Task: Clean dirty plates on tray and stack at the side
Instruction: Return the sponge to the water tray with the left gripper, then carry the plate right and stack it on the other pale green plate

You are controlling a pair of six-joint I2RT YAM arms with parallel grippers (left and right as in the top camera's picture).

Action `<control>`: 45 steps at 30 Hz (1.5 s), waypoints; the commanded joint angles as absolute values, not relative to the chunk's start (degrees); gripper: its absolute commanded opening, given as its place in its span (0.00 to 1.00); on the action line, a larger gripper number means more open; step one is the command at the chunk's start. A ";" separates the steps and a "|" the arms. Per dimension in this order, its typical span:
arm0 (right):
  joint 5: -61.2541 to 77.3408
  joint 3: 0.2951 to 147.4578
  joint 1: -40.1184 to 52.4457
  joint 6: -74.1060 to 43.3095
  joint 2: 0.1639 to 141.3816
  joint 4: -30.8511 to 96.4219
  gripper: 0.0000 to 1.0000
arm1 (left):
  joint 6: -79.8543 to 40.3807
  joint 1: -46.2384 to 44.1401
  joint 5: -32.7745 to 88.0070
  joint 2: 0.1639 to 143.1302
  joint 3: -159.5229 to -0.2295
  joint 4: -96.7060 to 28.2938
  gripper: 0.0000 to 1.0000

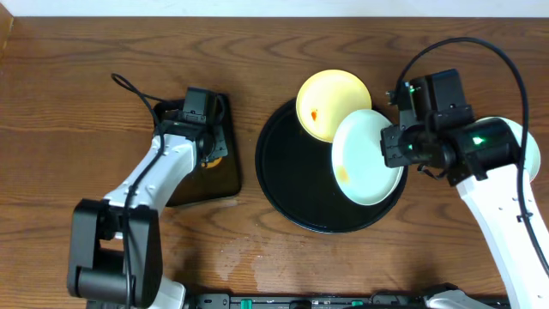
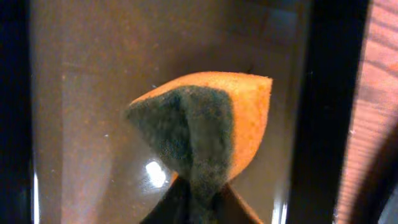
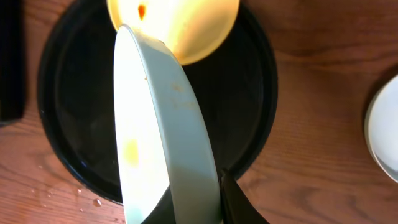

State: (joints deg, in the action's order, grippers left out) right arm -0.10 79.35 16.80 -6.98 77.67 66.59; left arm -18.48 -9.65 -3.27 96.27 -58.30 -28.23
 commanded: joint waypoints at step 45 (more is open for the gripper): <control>-34.41 80.58 39.07 -12.34 87.48 64.64 0.01 | -17.17 -8.69 0.64 68.16 -59.70 -39.83 0.82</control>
